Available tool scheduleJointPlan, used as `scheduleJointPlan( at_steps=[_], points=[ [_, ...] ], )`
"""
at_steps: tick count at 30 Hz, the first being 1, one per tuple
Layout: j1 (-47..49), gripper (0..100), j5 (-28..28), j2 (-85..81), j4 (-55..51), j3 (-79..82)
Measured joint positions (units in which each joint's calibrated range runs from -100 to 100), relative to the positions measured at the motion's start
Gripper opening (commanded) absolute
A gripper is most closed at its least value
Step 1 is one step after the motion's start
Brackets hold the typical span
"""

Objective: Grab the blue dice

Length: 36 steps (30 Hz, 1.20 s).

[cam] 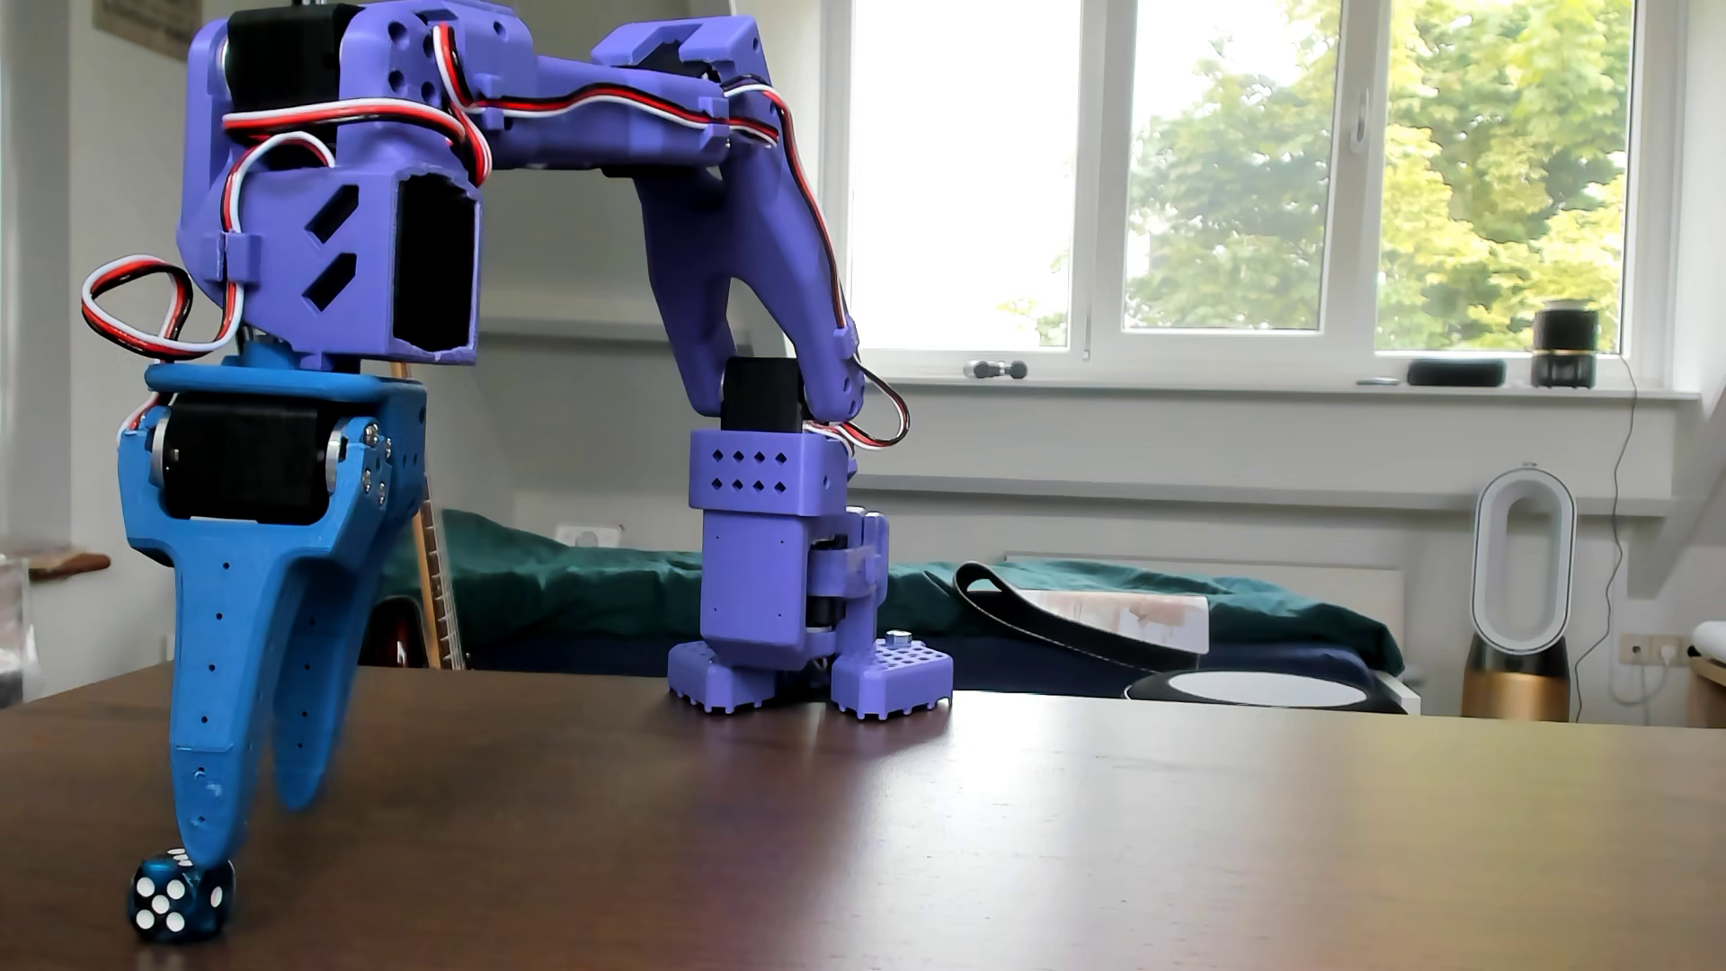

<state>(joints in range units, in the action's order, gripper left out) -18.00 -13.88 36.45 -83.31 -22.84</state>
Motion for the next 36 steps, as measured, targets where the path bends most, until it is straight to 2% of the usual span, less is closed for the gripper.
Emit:
scheduleJointPlan(
  at_steps=[32, 34, 36],
  points=[
    [-2.84, 23, 1.62, 3.68, 0.0, -3.23],
    [-2.6, 20, 1.62, 3.68, 0.0, -3.23],
    [-2.52, 13, 1.62, 3.68, 0.0, -3.23]
  ],
)
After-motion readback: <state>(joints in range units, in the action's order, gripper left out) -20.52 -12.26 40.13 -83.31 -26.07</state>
